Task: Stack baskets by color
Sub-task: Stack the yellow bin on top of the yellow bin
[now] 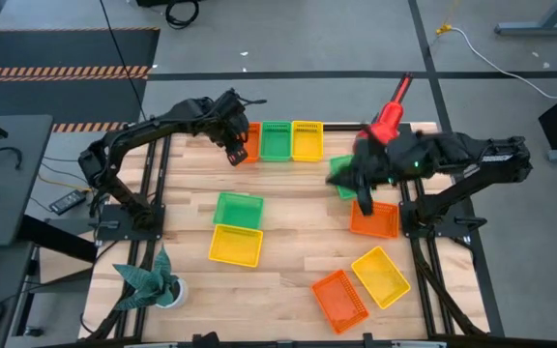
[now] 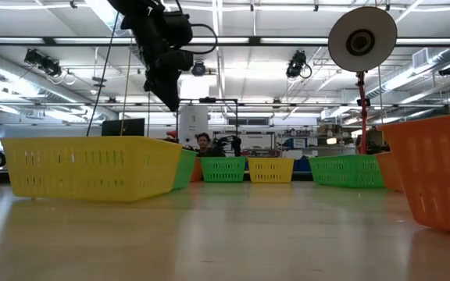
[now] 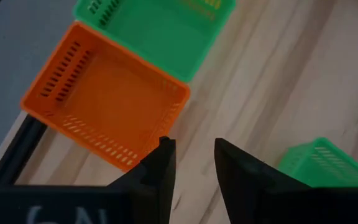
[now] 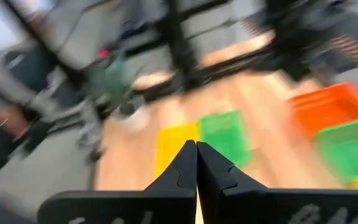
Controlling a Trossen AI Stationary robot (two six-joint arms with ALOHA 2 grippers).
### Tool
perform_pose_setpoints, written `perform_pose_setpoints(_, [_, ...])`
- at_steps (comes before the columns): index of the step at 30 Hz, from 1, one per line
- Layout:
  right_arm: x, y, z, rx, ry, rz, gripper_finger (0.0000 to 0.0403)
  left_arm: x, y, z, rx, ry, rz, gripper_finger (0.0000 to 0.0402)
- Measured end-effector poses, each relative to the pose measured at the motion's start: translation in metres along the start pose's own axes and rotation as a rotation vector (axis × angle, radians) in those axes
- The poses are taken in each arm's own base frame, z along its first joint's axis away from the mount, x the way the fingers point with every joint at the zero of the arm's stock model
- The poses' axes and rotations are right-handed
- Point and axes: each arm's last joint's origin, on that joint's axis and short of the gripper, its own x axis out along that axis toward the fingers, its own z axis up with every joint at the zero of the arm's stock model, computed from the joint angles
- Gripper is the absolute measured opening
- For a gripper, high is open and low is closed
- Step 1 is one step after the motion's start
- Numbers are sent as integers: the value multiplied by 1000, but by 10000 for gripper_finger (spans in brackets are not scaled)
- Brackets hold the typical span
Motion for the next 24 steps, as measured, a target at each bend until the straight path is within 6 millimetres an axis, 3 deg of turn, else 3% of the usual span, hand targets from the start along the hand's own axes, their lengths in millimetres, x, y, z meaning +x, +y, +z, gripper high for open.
perform_pose_setpoints(4, [16, 23, -24, -35, 196, 169, 1, 0, -8, 1, 30, -2, -11, 117])
perform_pose_setpoints(7, [28, 43, -39, 31, 337, 325, 7, 1, -15, 1, 47, 1, -19, 117])
perform_pose_setpoints(12, [58, 71, -68, 106, 565, 445, 27, 1, -26, -2, 75, 32, -36, 117])
perform_pose_setpoints(18, [74, 97, -118, 16, 859, 374, 32, -1, -45, -8, 122, 91, -63, 117])
perform_pose_setpoints(24, [59, 120, -165, -131, 1094, 285, 51, -3, -69, -13, 135, 123, -92, 117])
